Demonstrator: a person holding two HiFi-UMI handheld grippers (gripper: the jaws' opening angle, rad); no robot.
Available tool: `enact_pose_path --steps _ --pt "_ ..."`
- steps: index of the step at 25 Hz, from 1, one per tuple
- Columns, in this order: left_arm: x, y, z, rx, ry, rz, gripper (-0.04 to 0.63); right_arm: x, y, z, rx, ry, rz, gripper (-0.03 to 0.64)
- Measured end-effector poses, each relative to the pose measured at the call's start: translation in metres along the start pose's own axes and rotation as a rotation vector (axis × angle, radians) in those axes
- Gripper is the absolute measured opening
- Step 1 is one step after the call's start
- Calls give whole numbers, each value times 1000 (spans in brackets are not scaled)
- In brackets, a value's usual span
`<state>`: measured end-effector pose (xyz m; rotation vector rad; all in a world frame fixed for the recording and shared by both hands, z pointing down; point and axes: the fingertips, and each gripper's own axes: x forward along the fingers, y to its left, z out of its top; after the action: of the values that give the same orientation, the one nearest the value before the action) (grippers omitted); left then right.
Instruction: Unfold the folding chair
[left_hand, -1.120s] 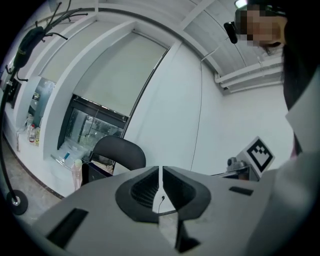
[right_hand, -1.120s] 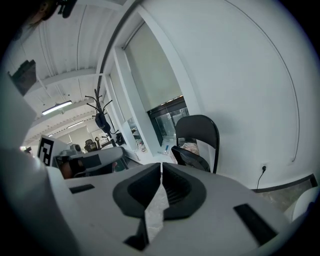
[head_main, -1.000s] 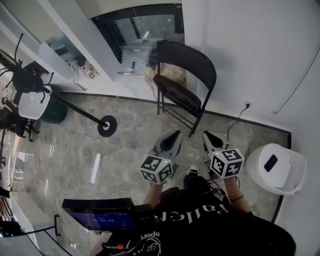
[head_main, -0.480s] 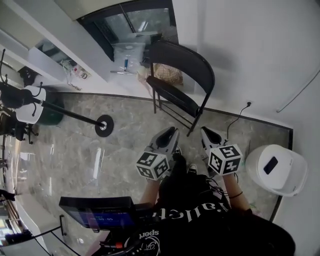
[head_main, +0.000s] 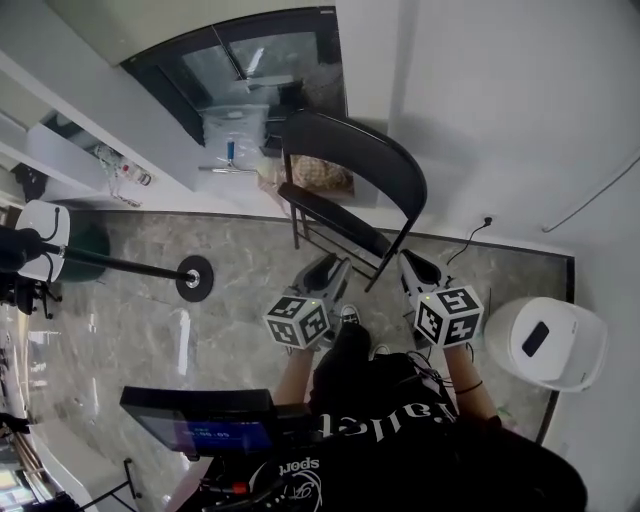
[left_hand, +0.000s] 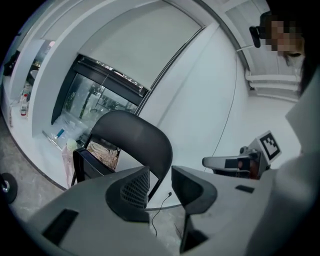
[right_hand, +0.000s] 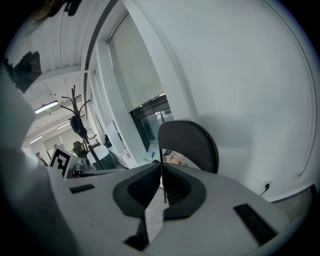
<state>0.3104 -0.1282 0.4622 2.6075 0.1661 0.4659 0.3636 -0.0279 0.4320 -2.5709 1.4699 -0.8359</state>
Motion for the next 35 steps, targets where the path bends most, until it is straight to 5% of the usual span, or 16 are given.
enact_pose_path --steps 15,24,29,35 --pt "51 114 -8 -180 116 65 160 104 -27 92 -151 57 60 26" --pt "96 154 -6 -331 55 214 184 164 -58 136 -313 152 202 117" --pt "117 161 -25 -431 37 304 192 184 -86 140 -295 257 288 209" --pt "132 171 -57 -579 -4 371 210 201 -100 139 -318 339 386 213"
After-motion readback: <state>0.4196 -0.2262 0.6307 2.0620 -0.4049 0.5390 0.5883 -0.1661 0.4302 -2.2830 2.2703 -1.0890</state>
